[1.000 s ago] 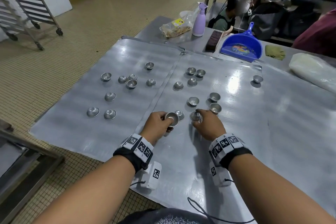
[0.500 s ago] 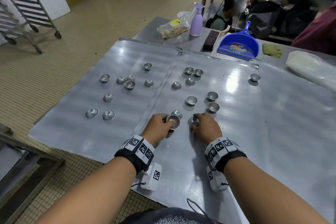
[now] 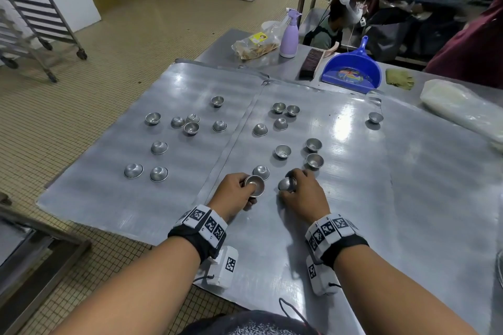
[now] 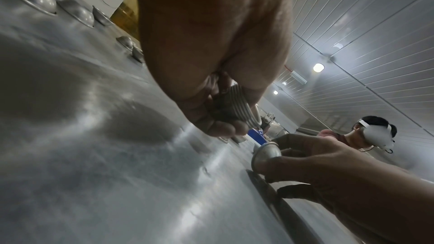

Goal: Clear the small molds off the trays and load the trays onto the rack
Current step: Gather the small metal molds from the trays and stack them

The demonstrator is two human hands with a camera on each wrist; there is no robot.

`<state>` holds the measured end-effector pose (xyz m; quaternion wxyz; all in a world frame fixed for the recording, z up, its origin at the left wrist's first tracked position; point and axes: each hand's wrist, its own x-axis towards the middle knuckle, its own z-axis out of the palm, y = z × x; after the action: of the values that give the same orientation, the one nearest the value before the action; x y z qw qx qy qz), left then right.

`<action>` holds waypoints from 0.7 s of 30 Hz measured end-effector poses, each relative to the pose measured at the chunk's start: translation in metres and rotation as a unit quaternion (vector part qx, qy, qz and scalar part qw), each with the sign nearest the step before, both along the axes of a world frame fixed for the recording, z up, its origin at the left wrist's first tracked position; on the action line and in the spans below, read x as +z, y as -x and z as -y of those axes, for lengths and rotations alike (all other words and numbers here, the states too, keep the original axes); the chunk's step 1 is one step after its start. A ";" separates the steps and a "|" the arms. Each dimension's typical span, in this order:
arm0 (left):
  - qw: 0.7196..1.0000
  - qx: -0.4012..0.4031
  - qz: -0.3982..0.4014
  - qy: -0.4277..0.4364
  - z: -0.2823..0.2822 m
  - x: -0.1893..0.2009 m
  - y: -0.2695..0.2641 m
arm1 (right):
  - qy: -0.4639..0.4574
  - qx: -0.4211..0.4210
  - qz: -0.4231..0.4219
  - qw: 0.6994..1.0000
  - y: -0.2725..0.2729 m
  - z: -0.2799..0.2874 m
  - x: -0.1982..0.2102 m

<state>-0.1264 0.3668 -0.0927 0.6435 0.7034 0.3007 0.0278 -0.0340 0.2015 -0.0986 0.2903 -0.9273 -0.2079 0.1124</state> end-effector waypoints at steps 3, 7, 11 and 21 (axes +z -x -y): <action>1.000 0.000 0.003 0.000 0.001 0.000 0.000 | -0.007 -0.016 -0.005 1.000 0.007 0.002 0.002; 1.000 0.002 0.007 0.003 0.000 0.000 0.000 | -0.004 0.001 -0.018 1.000 0.006 0.005 0.006; 1.000 0.002 0.009 -0.001 0.001 0.002 -0.001 | 0.019 0.033 -0.027 0.999 0.001 0.009 0.004; 1.000 0.001 0.003 -0.004 0.000 0.001 -0.001 | 0.069 0.047 -0.008 0.996 0.000 0.013 0.004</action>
<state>-0.1255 0.3668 -0.0922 0.6420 0.7051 0.2993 0.0320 -0.0342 0.1882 -0.0944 0.2222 -0.9331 -0.2409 0.1479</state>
